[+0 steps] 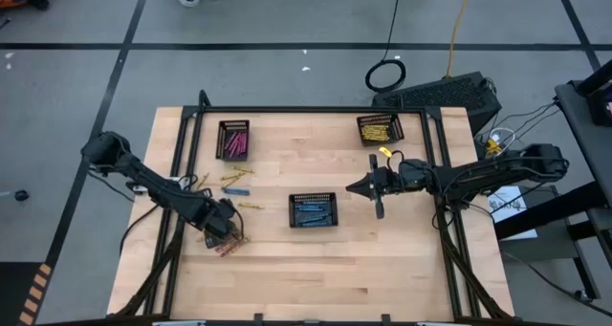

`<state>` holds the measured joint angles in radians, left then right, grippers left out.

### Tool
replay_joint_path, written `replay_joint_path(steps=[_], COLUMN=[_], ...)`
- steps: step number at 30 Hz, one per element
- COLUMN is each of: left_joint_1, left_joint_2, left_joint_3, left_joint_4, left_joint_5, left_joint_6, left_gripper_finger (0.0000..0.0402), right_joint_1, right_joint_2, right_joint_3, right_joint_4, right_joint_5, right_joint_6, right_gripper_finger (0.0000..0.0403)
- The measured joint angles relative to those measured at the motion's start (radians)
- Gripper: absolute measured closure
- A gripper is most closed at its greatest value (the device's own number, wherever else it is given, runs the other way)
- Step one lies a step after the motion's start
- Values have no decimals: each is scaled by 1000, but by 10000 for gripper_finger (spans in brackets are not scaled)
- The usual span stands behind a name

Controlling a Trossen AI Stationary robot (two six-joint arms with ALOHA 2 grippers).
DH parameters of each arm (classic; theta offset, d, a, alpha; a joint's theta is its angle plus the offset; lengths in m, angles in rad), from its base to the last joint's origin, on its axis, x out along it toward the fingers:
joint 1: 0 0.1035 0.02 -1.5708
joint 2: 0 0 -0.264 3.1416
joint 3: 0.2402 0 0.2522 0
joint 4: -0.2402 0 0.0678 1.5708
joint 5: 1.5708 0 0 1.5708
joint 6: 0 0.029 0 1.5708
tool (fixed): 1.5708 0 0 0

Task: Sort crayons
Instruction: Put the blue crayon into the bottom black bin

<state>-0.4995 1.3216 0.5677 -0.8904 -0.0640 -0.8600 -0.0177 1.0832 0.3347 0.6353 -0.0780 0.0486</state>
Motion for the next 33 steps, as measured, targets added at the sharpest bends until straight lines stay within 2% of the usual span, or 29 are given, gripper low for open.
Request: replay_joint_path(steps=[5, 9, 17, 21, 26, 29, 33], left_joint_1=[-3, -22, -23, -22, -17, -17, -17], left_joint_2=[3, 3, 5, 5, 1, 2, 2], left_joint_3=[11, 53, 54, 18, -13, -14, -14], left_joint_4=[1, -73, -45, 48, 113, 116, 122], left_joint_5=[-1, -21, -59, -52, -34, -32, -14], left_joint_6=[-8, -17, 194, 343, 370, 370, 370], left_gripper_finger=[175, 175, 176, 176, 176, 189, 238], right_joint_1=[0, 0, -1, 0, 0, 0, 0], right_joint_2=[0, 0, 0, 0, 0, 0, 0], right_joint_3=[0, 1, 1, 1, 1, 1, 1], right_joint_4=[0, 0, 3, 3, 3, 4, 3], right_joint_5=[3, 3, 59, 56, 55, 56, 55], right_joint_6=[1, 13, 18, 25, 37, 36, 37], right_gripper_finger=[401, 401, 401, 401, 401, 401, 401])
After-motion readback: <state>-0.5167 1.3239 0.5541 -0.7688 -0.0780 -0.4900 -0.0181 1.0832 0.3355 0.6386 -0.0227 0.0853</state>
